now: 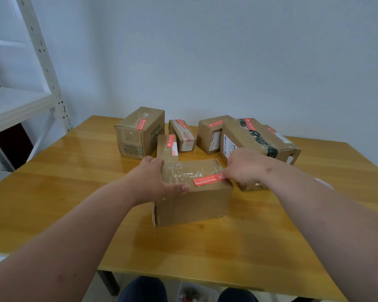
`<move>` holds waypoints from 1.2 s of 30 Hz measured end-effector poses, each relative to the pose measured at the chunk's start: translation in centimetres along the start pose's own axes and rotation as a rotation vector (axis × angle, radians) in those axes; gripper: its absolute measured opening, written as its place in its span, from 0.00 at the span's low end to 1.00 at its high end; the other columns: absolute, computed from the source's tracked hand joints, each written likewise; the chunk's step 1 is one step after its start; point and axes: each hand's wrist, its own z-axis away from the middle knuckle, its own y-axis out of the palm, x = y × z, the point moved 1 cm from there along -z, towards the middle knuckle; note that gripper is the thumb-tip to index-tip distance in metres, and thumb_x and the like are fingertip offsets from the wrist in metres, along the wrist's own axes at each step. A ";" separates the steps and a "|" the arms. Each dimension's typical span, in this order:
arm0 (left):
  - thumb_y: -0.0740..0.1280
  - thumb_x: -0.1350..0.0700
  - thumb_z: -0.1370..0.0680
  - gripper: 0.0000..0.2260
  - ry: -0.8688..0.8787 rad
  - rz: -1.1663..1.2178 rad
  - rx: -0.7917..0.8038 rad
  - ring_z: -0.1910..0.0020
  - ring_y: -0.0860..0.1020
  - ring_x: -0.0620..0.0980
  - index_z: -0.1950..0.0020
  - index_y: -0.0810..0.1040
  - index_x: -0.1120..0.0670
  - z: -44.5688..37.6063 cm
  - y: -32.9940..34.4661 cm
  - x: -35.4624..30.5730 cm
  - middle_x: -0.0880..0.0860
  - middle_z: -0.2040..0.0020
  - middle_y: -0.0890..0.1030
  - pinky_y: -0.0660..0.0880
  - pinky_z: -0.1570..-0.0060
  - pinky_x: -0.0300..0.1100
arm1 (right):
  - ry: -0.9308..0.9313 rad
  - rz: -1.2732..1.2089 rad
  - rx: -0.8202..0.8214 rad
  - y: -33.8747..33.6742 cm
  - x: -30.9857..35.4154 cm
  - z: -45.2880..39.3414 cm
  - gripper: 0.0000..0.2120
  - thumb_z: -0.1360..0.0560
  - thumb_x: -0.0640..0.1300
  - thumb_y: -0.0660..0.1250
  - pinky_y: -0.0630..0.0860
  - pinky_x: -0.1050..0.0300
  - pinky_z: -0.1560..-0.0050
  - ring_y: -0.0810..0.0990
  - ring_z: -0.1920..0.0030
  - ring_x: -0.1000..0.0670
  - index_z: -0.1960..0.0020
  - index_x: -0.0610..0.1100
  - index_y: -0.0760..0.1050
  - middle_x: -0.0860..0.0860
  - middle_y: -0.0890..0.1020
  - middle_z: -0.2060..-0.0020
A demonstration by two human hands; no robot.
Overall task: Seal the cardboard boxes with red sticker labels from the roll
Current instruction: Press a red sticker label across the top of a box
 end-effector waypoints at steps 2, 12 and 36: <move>0.69 0.30 0.35 0.49 0.001 -0.007 0.005 0.33 0.68 0.53 0.22 0.57 0.53 0.0 0.0 0.0 0.52 0.28 0.63 0.73 0.36 0.49 | -0.003 -0.061 -0.004 -0.1 0.1 0.2 0.13 0.21 0.46 0.63 0.67 0.61 0.70 0.70 0.71 0.51 0.62 0.42 0.72 0.48 0.74 0.70; 0.69 0.31 0.34 0.47 -0.003 0.024 0.008 0.33 0.67 0.52 0.23 0.58 0.53 -0.1 0.0 0.1 0.52 0.29 0.63 0.72 0.37 0.47 | -0.025 -0.279 -0.066 -0.6 0.2 0.7 0.12 0.25 0.43 0.63 0.72 0.58 0.62 0.78 0.65 0.47 0.66 0.40 0.76 0.47 0.79 0.71; 0.63 0.30 0.32 0.50 0.023 0.100 0.022 0.25 0.60 0.53 0.20 0.47 0.53 0.7 -0.3 0.4 0.51 0.21 0.54 0.64 0.30 0.50 | -0.293 -0.641 -0.217 -3.3 1.8 2.3 0.12 0.24 0.38 0.65 0.82 0.49 0.52 0.86 0.59 0.48 0.67 0.43 0.72 0.42 0.85 0.60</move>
